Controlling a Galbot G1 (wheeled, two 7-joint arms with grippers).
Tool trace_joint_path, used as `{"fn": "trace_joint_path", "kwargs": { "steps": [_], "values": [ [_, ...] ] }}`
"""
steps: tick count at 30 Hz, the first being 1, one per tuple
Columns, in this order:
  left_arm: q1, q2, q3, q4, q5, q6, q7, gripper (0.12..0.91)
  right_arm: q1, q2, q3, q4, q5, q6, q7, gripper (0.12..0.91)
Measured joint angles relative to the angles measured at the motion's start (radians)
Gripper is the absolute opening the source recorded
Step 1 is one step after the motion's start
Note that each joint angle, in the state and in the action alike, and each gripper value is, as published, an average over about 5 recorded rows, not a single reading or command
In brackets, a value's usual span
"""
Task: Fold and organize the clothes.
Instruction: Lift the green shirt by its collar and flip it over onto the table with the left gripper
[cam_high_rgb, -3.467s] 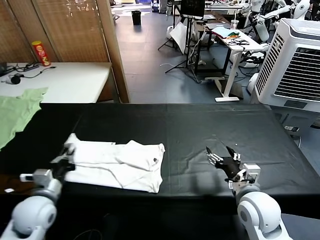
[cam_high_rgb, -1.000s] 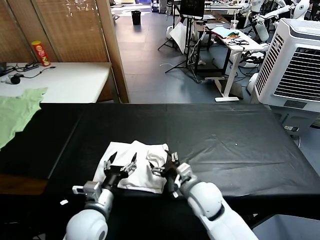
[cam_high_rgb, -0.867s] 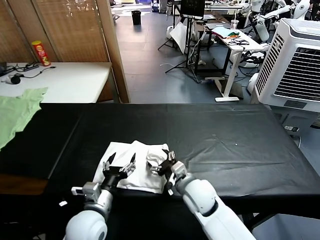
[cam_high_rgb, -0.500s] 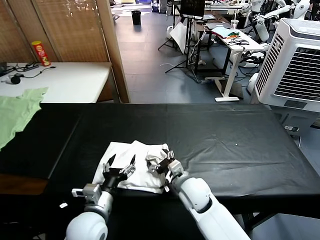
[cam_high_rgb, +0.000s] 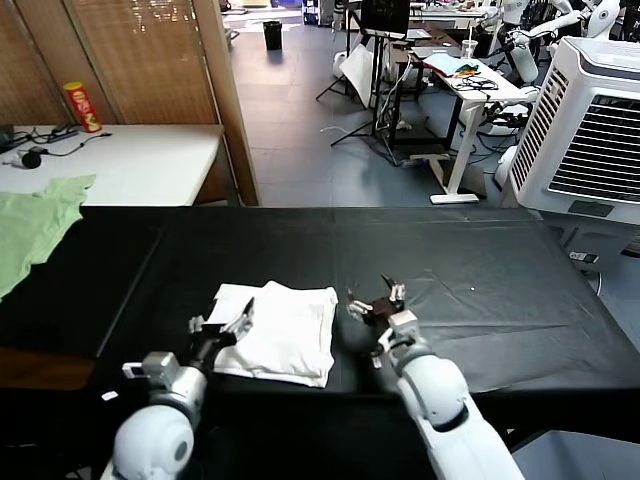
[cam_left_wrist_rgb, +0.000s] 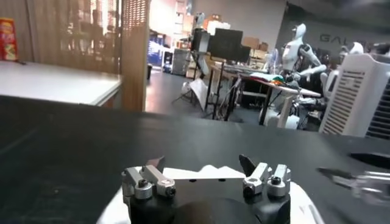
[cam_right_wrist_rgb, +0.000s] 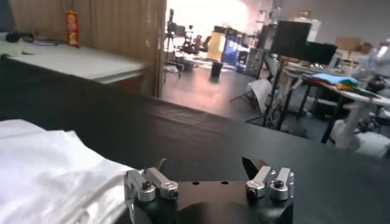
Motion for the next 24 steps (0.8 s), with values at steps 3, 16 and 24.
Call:
{"fn": "trace_joint_path", "kwargs": {
  "steps": [3, 16, 24],
  "values": [
    [-0.014, 0.023, -0.041, 0.041, -0.104, 0.0, 0.014, 0.798, -0.038, -0.01, 0.028, 0.038, 0.014, 0.001, -0.006, 0.798],
    [-0.015, 0.052, -0.109, 0.164, -0.364, 0.026, 0.026, 0.798, -0.108, -0.002, 0.055, 0.105, 0.024, 0.004, -0.013, 0.798],
    [-0.013, 0.058, -0.118, 0.186, -0.464, 0.044, 0.029, 0.717, -0.124, 0.002, 0.061, 0.113, 0.022, 0.007, -0.013, 0.798]
  ]
}}
